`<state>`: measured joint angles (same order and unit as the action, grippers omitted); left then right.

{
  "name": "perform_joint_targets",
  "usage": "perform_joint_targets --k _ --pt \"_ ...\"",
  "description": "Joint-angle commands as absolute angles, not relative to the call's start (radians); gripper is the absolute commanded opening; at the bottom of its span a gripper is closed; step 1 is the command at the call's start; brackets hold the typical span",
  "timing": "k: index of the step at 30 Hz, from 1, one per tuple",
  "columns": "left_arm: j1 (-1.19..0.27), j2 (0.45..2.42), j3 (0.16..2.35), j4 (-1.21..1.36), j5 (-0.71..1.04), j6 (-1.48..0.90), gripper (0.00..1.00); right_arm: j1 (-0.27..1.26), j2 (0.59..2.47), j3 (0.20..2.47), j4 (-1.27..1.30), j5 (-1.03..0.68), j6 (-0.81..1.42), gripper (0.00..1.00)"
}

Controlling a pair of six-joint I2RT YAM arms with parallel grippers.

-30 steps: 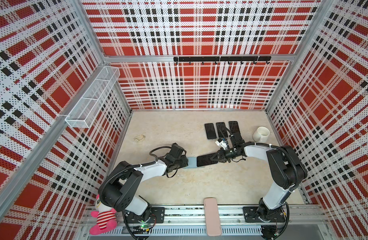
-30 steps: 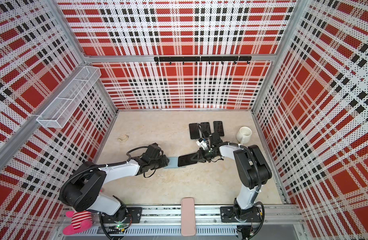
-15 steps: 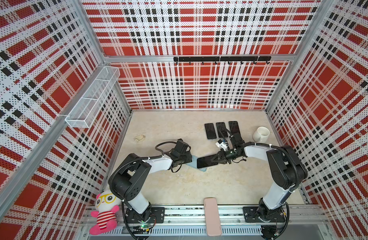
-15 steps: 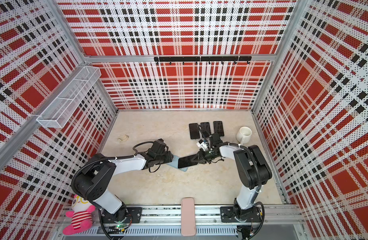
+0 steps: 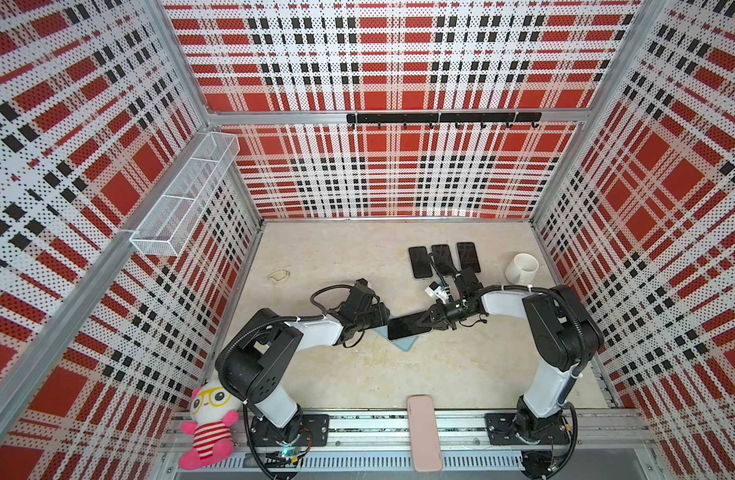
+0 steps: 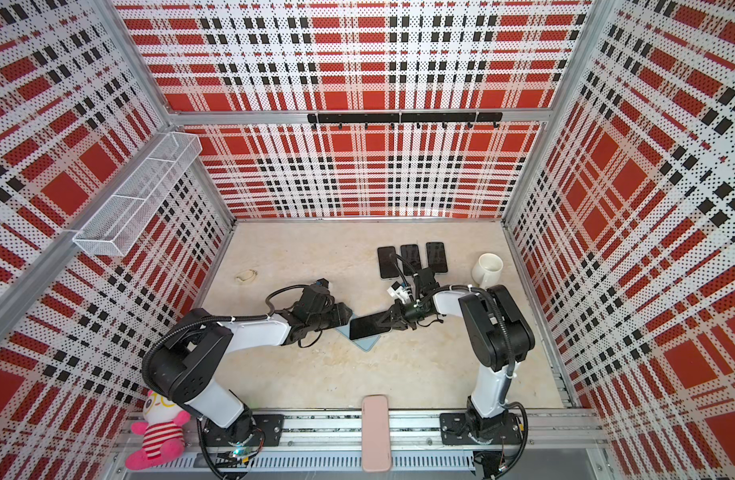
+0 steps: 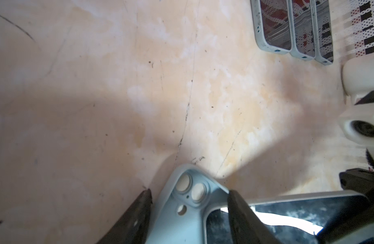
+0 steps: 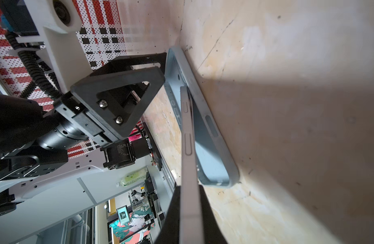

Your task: Put the phone into the phone case

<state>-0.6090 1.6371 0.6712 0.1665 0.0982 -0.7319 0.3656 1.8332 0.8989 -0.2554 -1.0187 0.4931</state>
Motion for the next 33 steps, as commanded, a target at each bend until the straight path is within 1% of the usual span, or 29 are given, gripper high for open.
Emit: perform_joint_targets --k 1,5,9,14,18,23,29,33 --pt "-0.636 1.619 0.645 0.201 0.192 -0.768 0.6 0.396 1.896 0.904 -0.259 -0.92 0.499 0.0" --pt "-0.644 1.597 0.62 0.204 0.146 -0.779 0.6 0.404 1.927 0.934 -0.279 -0.92 0.489 0.0" --pt "-0.645 1.593 0.62 0.215 0.151 -0.776 0.6 0.419 1.948 0.953 -0.27 -0.914 0.5 0.0" --pt "-0.649 1.584 0.598 0.2 0.148 -0.805 0.55 0.429 1.917 0.918 -0.212 -0.903 0.546 0.0" --pt "-0.666 1.567 0.57 0.201 0.154 -0.837 0.5 0.425 1.906 0.93 -0.255 -0.882 0.535 0.0" --pt "-0.686 1.529 0.533 0.192 0.135 -0.864 0.48 0.391 1.878 0.984 -0.364 -0.851 0.47 0.0" --pt "-0.664 1.46 0.618 0.011 0.036 -0.743 0.47 0.341 1.75 1.012 -0.51 -0.827 0.396 0.0" --pt "-0.631 1.475 0.717 -0.076 0.016 -0.595 0.48 0.326 1.68 0.996 -0.544 -0.819 0.387 0.0"
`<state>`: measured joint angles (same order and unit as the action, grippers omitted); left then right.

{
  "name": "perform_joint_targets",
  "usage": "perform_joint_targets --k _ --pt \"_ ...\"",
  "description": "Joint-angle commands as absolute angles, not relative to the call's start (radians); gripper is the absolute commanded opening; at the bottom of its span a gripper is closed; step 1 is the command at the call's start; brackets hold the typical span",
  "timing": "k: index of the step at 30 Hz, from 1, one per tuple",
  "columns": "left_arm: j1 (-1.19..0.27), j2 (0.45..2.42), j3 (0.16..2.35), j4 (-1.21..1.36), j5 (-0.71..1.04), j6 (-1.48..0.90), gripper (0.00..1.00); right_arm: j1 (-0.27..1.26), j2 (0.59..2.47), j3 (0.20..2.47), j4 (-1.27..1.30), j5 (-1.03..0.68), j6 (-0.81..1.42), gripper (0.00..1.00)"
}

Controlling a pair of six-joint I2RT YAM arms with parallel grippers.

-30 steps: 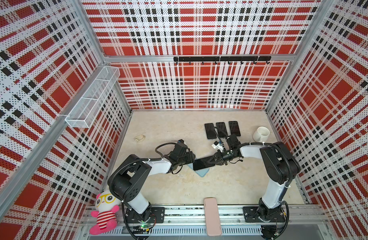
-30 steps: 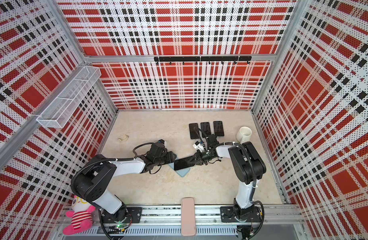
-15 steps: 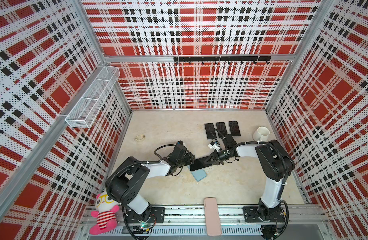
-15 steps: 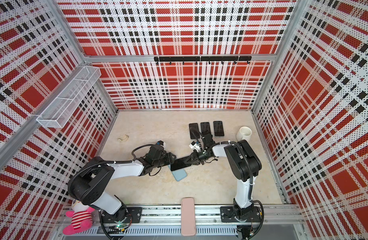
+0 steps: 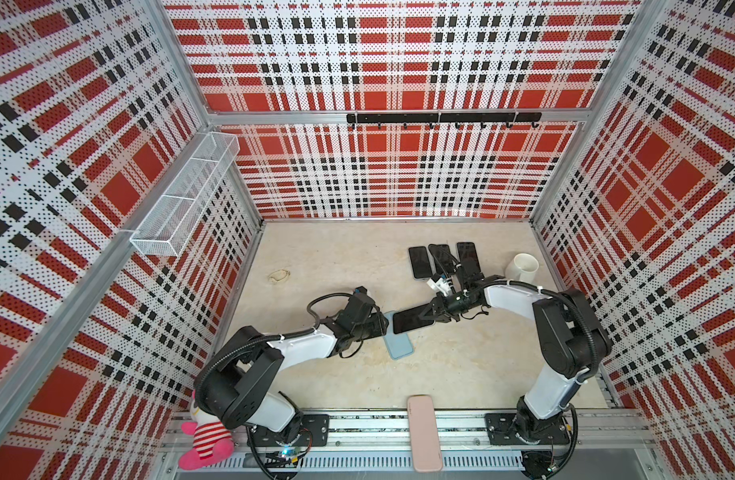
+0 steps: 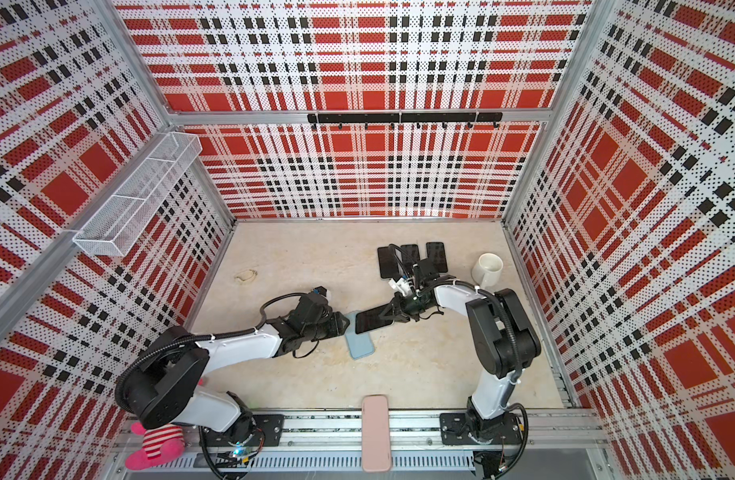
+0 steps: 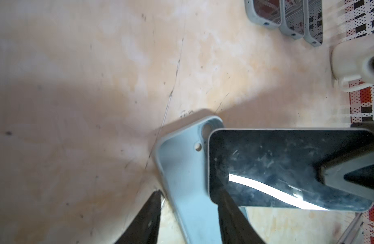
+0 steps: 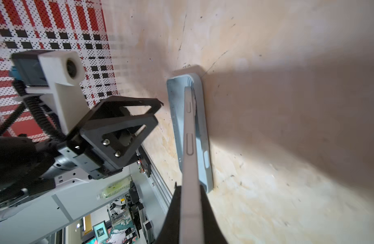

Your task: Put the phone into the phone case

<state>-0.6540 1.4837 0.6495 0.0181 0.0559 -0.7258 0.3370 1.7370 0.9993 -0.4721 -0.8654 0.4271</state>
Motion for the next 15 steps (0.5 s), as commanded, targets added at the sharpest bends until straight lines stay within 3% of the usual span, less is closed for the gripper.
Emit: perform_joint_targets --k 1,15 --pt "-0.621 1.486 0.743 -0.088 0.023 -0.555 0.48 0.324 1.667 0.99 -0.547 -0.82 0.389 0.0" --pt "-0.614 1.747 1.082 -0.276 0.105 -0.017 0.48 0.237 1.384 0.927 -0.558 -0.804 0.452 0.0"
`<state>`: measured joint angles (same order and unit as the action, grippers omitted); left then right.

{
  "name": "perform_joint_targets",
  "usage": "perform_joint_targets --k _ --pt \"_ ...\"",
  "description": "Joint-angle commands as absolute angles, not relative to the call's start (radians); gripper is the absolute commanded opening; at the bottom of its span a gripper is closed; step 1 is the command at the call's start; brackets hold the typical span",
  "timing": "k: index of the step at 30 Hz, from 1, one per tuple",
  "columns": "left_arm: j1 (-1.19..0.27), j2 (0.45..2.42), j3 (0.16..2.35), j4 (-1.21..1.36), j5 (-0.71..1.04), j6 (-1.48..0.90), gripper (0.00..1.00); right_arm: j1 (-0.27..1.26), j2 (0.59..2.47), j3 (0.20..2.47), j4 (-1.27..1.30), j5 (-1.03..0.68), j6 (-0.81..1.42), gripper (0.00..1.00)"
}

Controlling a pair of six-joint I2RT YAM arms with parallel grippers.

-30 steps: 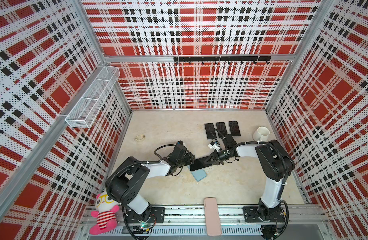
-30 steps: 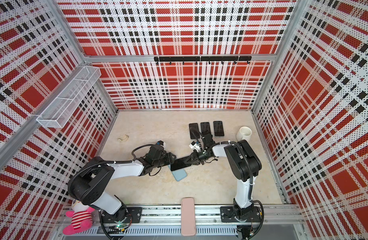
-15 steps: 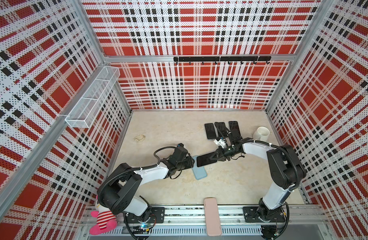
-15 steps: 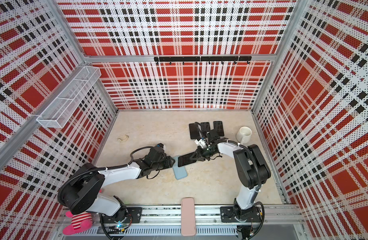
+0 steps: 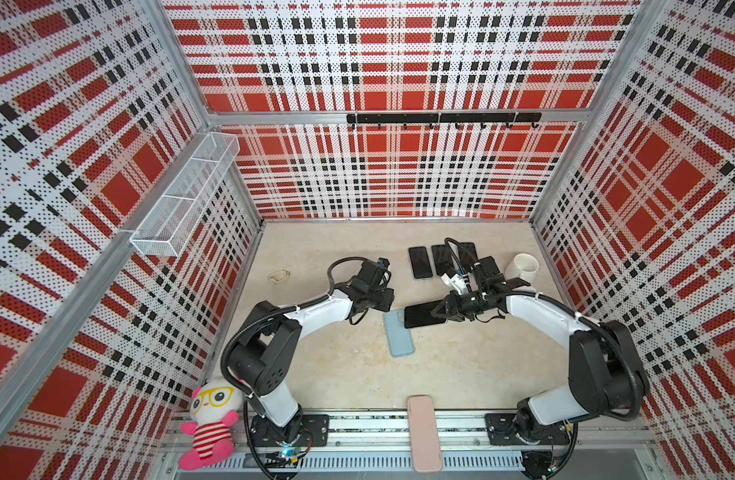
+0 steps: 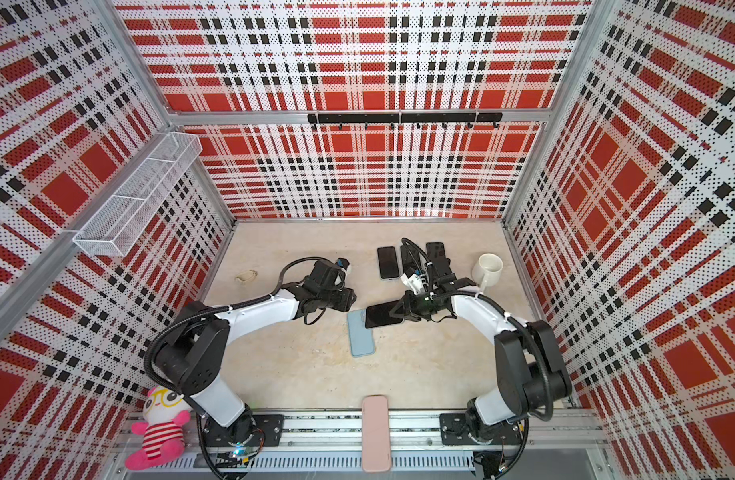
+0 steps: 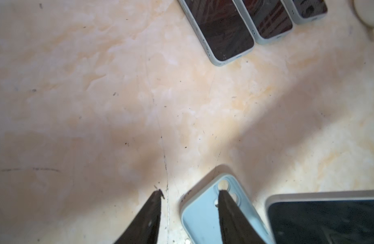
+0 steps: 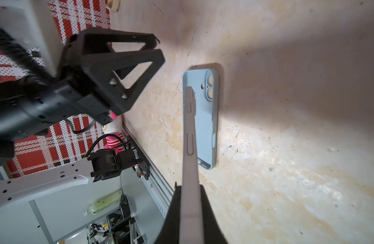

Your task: Put the phone into the phone case

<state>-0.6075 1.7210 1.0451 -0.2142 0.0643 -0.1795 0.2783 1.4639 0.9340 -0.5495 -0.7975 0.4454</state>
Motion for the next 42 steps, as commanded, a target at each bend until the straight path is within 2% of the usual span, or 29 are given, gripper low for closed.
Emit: perform_joint_targets --k 1,7,14,17,21,25,29,34,42 --pt "-0.618 1.757 1.089 -0.279 0.105 0.008 0.48 0.213 1.359 0.919 -0.562 -0.804 0.455 0.0" --pt "-0.651 1.841 1.141 -0.334 0.133 0.08 0.49 0.123 1.281 0.883 -0.578 -0.811 0.449 0.0" --pt "-0.662 1.899 1.155 -0.363 0.115 0.07 0.46 0.107 1.282 0.868 -0.575 -0.821 0.438 0.0" --pt "-0.661 1.915 1.16 -0.365 0.111 0.044 0.39 0.106 1.288 0.87 -0.572 -0.823 0.435 0.0" --pt "-0.651 1.924 1.148 -0.367 0.1 -0.006 0.17 0.106 1.294 0.866 -0.565 -0.833 0.432 0.0" --pt "-0.627 1.897 1.117 -0.364 0.126 -0.059 0.11 0.106 1.313 0.861 -0.557 -0.844 0.429 0.0" --pt "-0.597 1.843 1.056 -0.357 0.133 -0.155 0.06 0.109 1.338 0.853 -0.537 -0.863 0.433 0.0" --pt "-0.557 1.752 0.912 -0.275 0.184 -0.429 0.01 0.159 1.398 0.853 -0.487 -0.892 0.452 0.0" --pt "-0.605 1.666 0.796 -0.178 0.092 -0.692 0.0 0.253 1.528 0.882 -0.352 -0.967 0.518 0.0"
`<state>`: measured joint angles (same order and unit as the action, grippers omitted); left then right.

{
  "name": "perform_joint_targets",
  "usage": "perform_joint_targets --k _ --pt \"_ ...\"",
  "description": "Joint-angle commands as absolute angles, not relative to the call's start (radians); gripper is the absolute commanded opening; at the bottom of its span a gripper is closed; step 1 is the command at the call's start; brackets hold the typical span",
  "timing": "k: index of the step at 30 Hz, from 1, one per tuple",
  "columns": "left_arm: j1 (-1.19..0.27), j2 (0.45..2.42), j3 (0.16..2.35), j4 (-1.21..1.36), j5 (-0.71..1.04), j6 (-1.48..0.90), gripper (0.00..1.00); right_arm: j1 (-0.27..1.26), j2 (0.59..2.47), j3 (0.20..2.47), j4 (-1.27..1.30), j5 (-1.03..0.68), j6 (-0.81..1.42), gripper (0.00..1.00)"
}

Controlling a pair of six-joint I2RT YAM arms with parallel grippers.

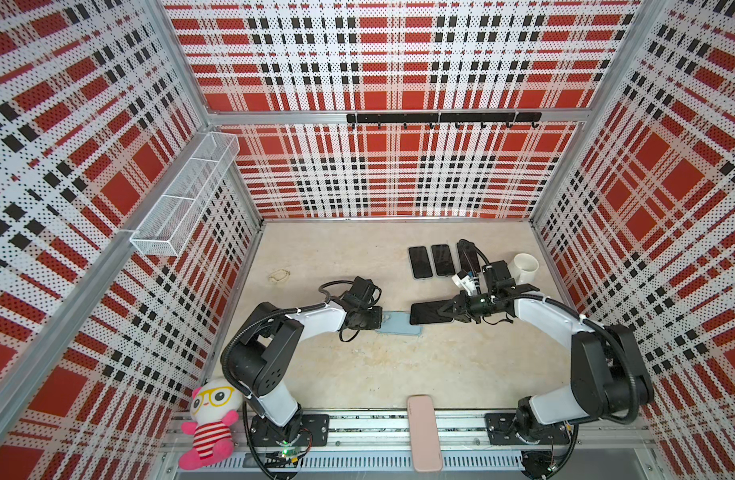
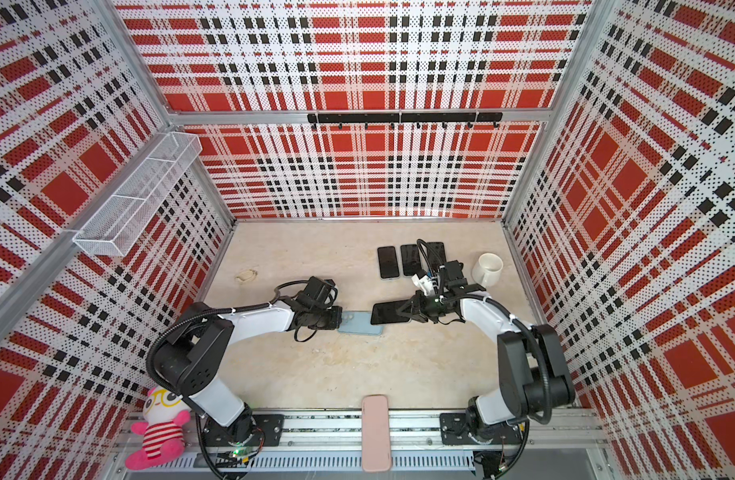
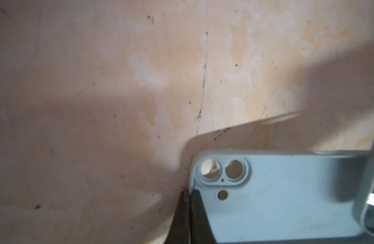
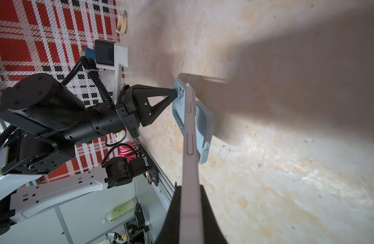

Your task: Put the phone into the phone case

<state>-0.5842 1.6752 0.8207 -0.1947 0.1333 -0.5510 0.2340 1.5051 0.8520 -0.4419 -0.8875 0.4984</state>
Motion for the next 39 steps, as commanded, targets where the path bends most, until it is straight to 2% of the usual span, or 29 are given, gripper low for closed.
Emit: perform_joint_targets --k 1,4,11,15,22,39 --pt "-0.609 1.663 0.792 -0.173 0.086 -0.712 0.0 0.255 1.541 0.885 -0.35 -0.972 0.518 0.0" --pt "-0.619 1.65 0.775 -0.147 0.076 -0.767 0.02 0.26 1.582 0.893 -0.346 -0.987 0.511 0.0" --pt "-0.627 1.608 0.739 -0.059 0.107 -0.782 0.35 0.261 1.684 0.926 -0.381 -1.005 0.451 0.0" --pt "-0.59 1.575 0.66 0.081 0.193 -0.819 0.46 0.262 1.708 0.935 -0.394 -1.011 0.433 0.0" --pt "-0.567 1.589 0.624 0.182 0.244 -0.821 0.48 0.261 1.765 0.936 -0.372 -1.011 0.436 0.0" --pt "-0.58 1.638 0.612 0.227 0.267 -0.828 0.41 0.284 1.856 0.962 -0.339 -1.002 0.447 0.0"
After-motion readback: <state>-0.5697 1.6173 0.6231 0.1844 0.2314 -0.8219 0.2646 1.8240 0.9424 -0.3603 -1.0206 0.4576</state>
